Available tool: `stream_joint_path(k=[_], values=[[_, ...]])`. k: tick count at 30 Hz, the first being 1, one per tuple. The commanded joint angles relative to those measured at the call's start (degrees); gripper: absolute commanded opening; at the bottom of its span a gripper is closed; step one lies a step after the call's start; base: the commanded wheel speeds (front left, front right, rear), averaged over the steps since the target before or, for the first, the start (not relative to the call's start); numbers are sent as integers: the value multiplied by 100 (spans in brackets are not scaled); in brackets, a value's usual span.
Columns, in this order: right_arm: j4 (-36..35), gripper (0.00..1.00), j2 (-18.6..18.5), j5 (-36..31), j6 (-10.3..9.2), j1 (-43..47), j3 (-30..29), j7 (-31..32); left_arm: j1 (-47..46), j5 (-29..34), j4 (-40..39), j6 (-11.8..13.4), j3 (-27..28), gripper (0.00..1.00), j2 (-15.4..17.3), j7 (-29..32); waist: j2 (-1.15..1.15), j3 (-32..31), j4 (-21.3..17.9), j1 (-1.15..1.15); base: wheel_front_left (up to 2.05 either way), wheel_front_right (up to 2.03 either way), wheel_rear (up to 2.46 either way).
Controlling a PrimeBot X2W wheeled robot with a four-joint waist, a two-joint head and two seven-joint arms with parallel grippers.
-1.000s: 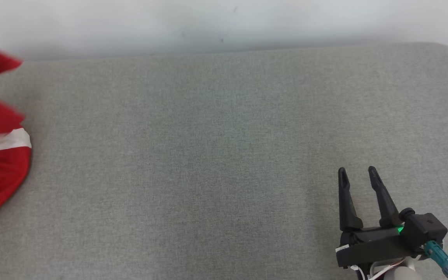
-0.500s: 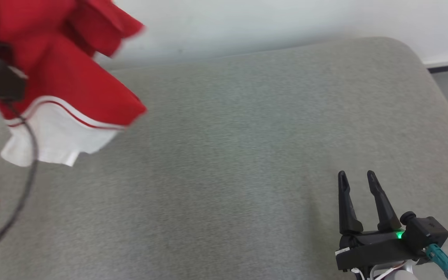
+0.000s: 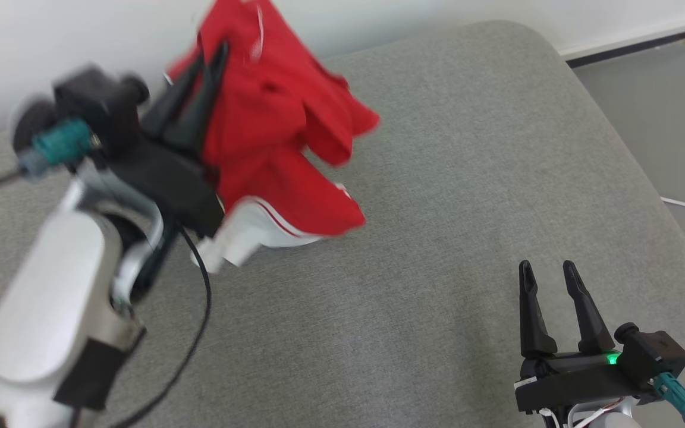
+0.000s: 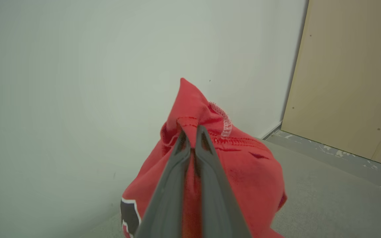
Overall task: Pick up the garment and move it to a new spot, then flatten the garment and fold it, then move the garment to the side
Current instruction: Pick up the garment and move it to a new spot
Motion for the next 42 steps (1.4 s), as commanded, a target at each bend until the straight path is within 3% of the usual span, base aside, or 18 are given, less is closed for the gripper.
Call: stream_joint_path(k=[1,14,15,16,17,24,28,35,42], values=[[-4,100,4,1,19,18,5,-2,205,-54,64,54,-1,0,-23,-79,0,75,-87,-1,0,0,0],[62,100,3,-128,19,-36,212,-2,1494,-327,1579,29,-505,0,-545,-689,0,3,137,-1,0,0,0],[64,100,2,-115,19,-29,206,-2,1485,-309,1653,11,-562,4,-587,-769,0,-25,185,-1,0,0,0],[63,100,2,-113,19,-21,220,-1,1459,-277,1698,-4,-612,73,-626,-849,0,-55,225,-1,0,0,0],[59,100,3,-125,19,1,218,-2,1420,-281,1716,-17,-647,100,-677,-946,0,-94,279,-1,0,0,0],[64,100,3,-171,19,152,196,-1,1189,-276,1580,15,-616,100,-730,-1339,0,-314,593,-1,0,0,0],[44,100,3,-221,19,236,169,-1,1249,-249,1345,145,-443,100,-544,-1545,0,-429,780,-1,0,0,0],[15,100,2,-282,20,379,-10,-1,1972,-281,1019,443,-20,100,-93,-1966,0,-651,1073,-1,0,0,0],[9,100,2,-330,20,503,-60,-1,3089,-209,630,690,477,100,149,-2138,0,-881,1275,-1,0,0,0]])
